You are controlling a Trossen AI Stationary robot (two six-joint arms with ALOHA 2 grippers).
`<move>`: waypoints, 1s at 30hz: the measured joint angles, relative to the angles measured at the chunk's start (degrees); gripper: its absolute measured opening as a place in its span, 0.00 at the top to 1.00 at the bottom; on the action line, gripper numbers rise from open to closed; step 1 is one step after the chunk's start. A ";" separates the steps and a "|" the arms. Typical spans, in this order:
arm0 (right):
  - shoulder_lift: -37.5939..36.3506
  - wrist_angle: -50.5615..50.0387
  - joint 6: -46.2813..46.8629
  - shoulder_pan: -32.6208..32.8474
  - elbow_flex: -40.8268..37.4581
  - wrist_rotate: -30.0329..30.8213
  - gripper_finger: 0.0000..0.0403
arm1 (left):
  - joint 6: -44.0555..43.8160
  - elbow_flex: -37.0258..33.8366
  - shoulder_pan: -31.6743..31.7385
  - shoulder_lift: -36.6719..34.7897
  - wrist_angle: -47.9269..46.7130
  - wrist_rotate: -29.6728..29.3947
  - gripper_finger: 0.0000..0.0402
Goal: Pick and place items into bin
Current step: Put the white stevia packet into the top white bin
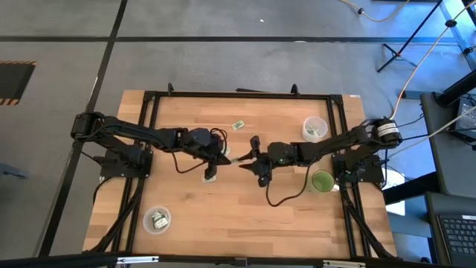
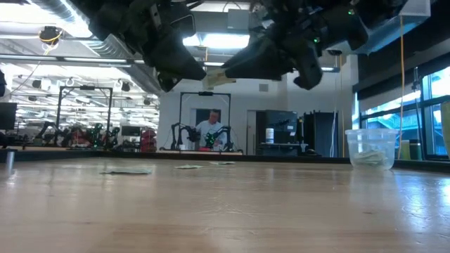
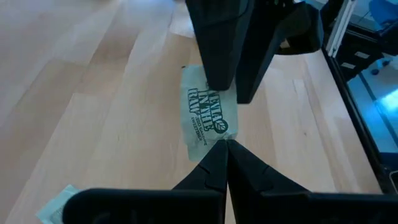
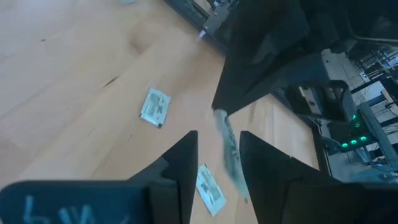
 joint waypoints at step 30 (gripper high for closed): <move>-1.18 -6.20 4.66 -0.04 1.45 9.11 0.98 | 17.79 0.00 -2.14 -0.11 -4.59 -8.05 0.74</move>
